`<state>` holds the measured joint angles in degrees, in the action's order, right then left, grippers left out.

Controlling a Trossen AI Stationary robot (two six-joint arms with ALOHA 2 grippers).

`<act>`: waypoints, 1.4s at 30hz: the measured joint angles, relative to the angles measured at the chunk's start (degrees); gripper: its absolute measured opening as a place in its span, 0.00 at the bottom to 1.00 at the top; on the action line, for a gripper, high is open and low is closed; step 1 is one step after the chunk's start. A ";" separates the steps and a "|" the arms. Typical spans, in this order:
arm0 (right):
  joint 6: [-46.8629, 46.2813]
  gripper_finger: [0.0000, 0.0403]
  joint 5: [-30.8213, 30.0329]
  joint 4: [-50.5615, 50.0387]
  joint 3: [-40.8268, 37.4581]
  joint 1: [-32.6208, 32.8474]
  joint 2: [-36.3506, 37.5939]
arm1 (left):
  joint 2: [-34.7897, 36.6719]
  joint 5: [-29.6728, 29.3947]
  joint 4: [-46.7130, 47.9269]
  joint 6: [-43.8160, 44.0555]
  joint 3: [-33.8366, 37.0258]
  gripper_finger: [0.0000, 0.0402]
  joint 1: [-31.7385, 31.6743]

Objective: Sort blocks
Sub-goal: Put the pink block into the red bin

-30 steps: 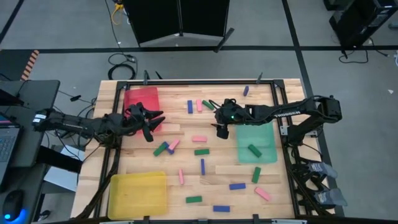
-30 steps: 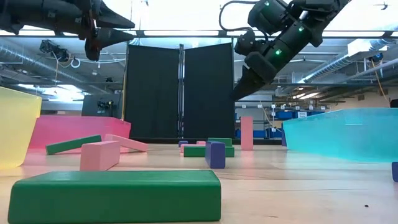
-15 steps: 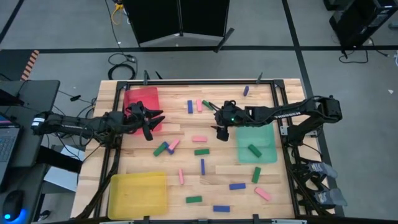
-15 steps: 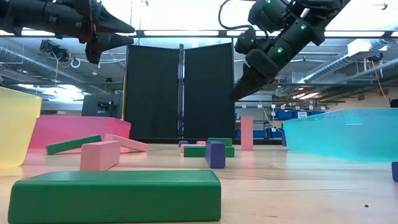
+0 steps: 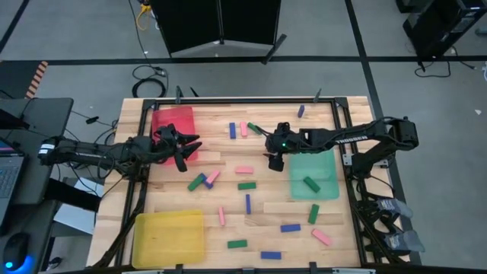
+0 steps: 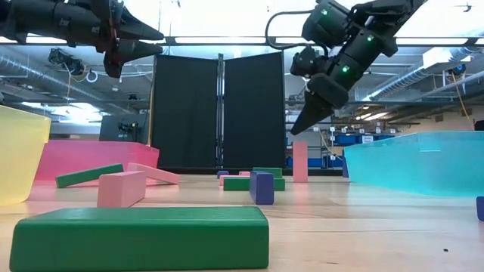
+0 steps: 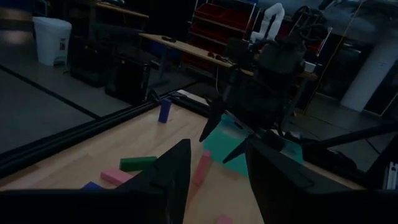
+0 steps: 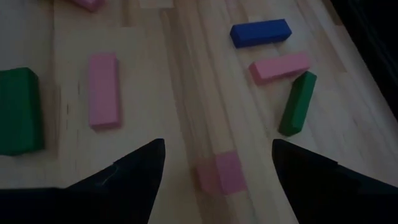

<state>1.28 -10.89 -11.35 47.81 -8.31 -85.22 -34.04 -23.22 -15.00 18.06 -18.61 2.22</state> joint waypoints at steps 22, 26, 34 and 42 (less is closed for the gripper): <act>-1.14 0.74 -0.50 6.12 -5.62 -1.66 -0.01 | 0.00 -0.02 0.20 0.20 0.00 0.40 0.00; -1.14 0.74 0.69 7.31 -5.60 -2.05 -0.76 | 0.00 -0.02 0.18 0.20 0.00 0.40 0.00; -1.53 0.73 1.33 11.35 -5.60 -1.97 -6.87 | -0.02 -0.03 0.28 0.24 -0.01 0.40 0.01; -1.57 0.64 1.84 12.85 -5.60 -1.99 -9.23 | -0.02 0.74 0.37 0.42 -0.02 0.40 0.00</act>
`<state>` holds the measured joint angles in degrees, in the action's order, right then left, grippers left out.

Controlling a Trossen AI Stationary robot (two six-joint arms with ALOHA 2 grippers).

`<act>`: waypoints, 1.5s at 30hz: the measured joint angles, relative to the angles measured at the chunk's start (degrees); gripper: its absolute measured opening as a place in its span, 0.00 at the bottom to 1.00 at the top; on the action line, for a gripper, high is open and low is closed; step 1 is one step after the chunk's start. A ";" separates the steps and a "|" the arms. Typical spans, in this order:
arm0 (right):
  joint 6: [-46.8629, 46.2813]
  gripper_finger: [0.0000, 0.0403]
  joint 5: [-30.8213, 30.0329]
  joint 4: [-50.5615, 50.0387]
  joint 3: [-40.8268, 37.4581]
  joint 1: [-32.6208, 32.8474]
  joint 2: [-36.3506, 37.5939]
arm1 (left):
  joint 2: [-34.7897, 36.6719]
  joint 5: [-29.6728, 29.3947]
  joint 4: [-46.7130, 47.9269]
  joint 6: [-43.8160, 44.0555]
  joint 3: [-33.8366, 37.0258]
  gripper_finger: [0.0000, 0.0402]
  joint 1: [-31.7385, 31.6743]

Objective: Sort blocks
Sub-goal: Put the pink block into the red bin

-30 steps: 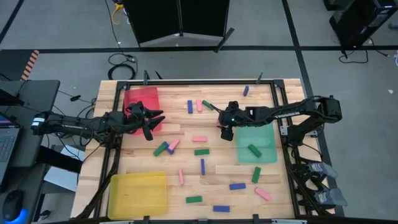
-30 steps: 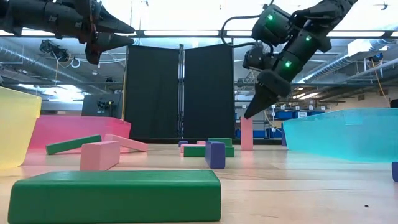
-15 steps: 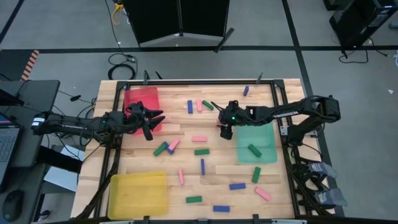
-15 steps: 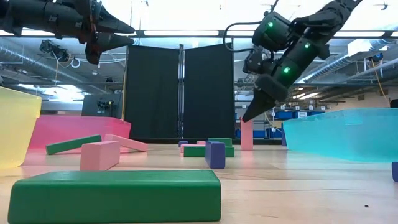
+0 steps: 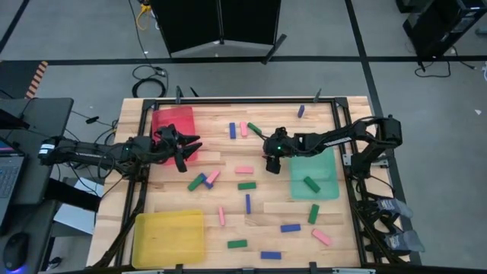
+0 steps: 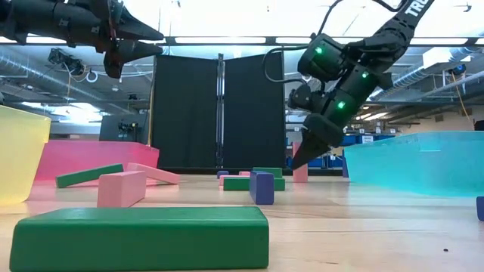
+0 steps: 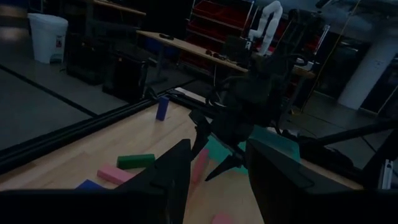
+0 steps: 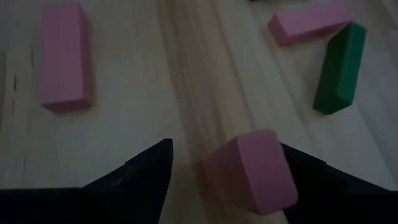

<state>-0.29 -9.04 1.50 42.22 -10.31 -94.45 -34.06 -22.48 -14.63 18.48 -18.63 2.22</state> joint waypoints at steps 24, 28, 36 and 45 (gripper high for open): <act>-0.97 0.17 1.22 7.60 5.45 0.98 -0.14 | 0.00 0.07 -0.53 0.23 0.00 0.40 0.01; -1.05 0.17 0.48 18.47 9.10 1.68 -1.54 | 0.51 0.07 -4.75 0.05 0.02 0.40 0.00; -2.72 0.17 -1.47 30.79 24.68 3.23 -18.26 | 4.64 0.32 -7.51 -3.10 -0.04 0.40 0.00; -2.54 0.17 3.19 30.10 50.07 3.49 -35.87 | 7.63 0.33 -4.79 -1.57 -0.07 0.40 0.02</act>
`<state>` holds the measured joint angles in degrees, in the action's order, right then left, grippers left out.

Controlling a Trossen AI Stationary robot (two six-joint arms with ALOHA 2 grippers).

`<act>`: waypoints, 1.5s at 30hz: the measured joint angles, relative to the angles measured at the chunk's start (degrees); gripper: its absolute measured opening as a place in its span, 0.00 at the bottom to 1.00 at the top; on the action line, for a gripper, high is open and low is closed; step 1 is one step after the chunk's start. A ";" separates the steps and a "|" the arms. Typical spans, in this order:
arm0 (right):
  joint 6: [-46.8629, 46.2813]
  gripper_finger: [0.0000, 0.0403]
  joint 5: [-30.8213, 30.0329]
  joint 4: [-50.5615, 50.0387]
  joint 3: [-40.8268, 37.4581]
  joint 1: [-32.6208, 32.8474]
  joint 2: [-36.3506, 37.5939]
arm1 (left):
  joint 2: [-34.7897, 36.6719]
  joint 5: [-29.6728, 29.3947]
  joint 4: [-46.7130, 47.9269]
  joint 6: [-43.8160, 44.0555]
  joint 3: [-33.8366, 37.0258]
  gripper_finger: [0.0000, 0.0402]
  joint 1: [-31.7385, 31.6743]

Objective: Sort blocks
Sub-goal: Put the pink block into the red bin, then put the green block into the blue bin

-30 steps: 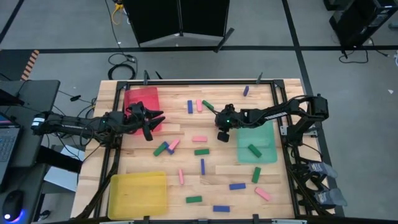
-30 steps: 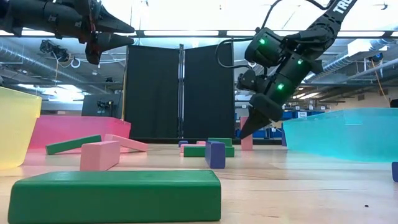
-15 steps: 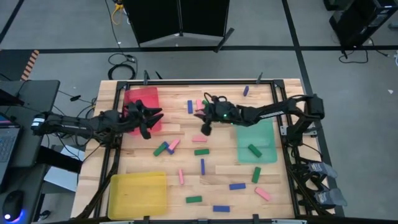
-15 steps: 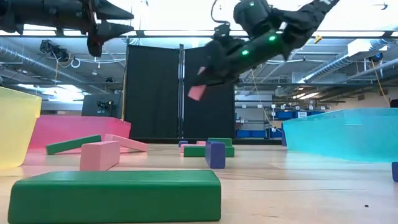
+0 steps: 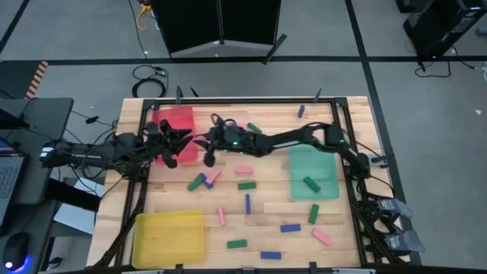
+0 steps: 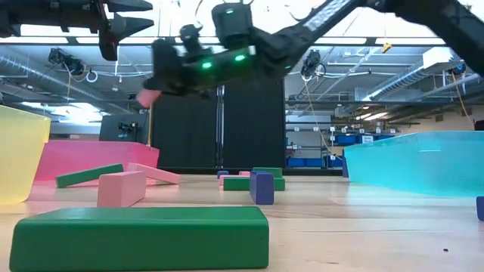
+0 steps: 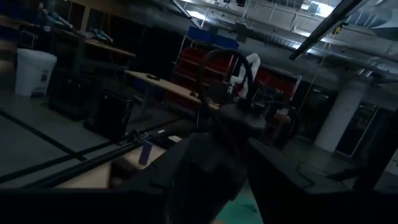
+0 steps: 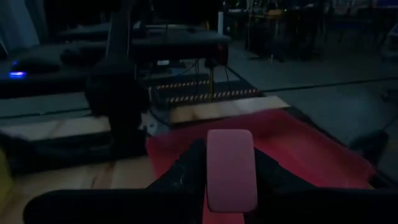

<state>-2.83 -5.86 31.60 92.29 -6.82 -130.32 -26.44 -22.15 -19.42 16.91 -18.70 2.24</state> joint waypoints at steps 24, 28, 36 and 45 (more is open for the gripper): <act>-2.22 0.78 -1.51 0.10 9.50 -1.99 -8.56 | -0.02 0.00 0.98 0.08 0.07 0.40 0.00; -2.39 0.73 -5.86 13.66 -6.15 -3.18 -0.43 | -0.07 0.44 1.42 0.18 0.07 0.40 0.00; -2.19 0.62 -9.49 21.62 -35.06 -5.32 19.65 | -0.91 -0.47 3.50 0.24 0.09 0.40 0.00; 1.52 0.60 -21.25 29.87 -58.38 -5.96 41.31 | -5.44 -1.55 13.30 7.99 0.09 0.40 0.00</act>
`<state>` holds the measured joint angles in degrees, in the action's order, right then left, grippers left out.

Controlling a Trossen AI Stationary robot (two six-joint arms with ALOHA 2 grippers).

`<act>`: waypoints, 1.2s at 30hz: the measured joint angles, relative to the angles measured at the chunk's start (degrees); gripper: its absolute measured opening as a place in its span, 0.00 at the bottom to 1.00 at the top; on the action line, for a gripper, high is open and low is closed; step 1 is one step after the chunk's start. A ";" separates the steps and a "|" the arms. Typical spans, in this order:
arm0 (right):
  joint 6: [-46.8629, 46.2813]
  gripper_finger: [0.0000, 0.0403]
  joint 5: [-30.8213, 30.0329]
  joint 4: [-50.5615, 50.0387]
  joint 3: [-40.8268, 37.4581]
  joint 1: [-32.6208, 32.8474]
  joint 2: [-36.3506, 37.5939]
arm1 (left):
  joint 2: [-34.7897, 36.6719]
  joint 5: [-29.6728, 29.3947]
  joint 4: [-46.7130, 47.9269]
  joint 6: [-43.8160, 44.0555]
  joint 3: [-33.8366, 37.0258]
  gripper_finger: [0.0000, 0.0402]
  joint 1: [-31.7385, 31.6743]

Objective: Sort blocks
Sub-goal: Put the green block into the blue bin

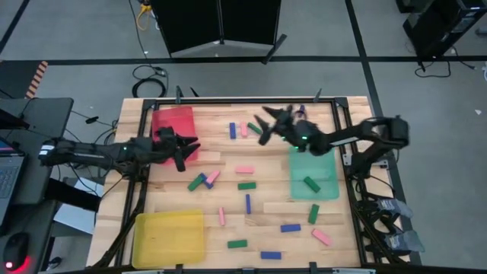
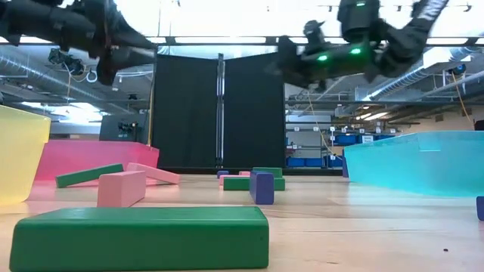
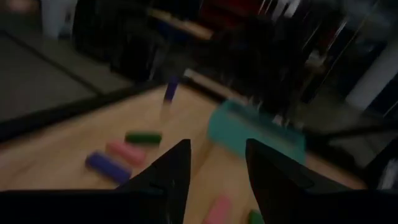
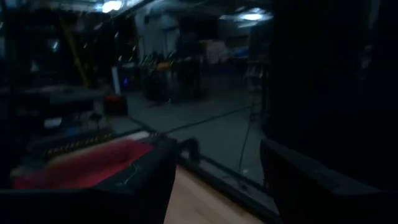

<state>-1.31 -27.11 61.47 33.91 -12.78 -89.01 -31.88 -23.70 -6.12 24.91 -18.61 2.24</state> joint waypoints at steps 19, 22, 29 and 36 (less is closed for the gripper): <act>-0.45 0.59 -1.97 -3.06 -10.89 0.44 12.31 | -25.01 5.39 43.82 11.21 -21.23 0.45 15.41; -0.19 0.58 -1.95 -3.35 -10.89 0.44 12.31 | -30.81 4.53 50.26 17.02 -24.33 0.45 18.90; -0.02 0.57 -1.56 -3.34 -10.89 0.44 12.31 | -39.54 2.74 49.53 29.70 -24.26 0.45 24.77; 0.77 0.57 1.41 -3.33 -10.89 0.44 12.31 | -43.70 -1.09 49.55 35.80 -24.26 0.47 26.83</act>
<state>-0.54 -25.70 58.14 23.03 -12.34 -76.71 -75.58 -24.80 43.43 60.70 -42.87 29.07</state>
